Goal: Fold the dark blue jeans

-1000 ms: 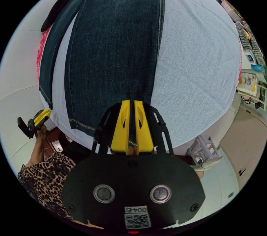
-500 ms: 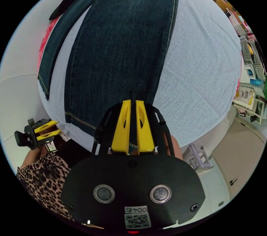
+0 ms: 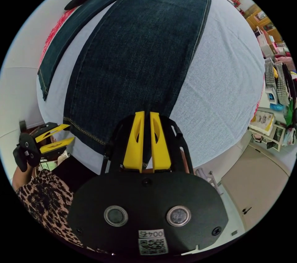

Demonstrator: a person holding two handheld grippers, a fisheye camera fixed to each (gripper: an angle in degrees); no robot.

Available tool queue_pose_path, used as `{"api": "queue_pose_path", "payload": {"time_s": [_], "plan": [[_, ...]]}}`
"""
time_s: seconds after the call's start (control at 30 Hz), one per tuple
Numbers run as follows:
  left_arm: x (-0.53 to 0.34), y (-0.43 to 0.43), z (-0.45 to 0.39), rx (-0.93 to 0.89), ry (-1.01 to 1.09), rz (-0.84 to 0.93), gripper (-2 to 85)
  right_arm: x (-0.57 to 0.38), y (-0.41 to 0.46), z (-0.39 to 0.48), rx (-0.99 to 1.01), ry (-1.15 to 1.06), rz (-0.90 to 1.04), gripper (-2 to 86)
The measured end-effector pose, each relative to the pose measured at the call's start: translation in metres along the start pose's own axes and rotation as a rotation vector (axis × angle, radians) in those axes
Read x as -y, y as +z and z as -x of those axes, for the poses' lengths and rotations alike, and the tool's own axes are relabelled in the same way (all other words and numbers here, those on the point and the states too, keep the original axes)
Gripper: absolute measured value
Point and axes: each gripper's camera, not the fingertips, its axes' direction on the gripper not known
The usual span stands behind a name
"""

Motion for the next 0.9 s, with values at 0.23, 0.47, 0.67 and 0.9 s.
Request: {"api": "queue_pose_path", "payload": {"time_s": [0.23,0.47,0.67,0.9], "plan": [[0.021,0.010,-0.003,-0.032,0.010,0.024,4.5,-0.019,0.029,0.004,-0.030,0.015,-0.010,4.8],[0.034,0.008,0.011,-0.176,-0.083,0.005,2.8,-0.072,0.037,0.007,0.229,-0.091,-0.181,12.0],[0.045,0.005,0.027,-0.282,-0.128,-0.009,2.9,-0.150,0.058,0.073,0.175,-0.277,-0.327,15.8],[0.053,0.002,0.038,-0.338,-0.111,-0.021,3.0,-0.169,0.114,0.125,-0.030,-0.367,-0.302,7.8]]}}
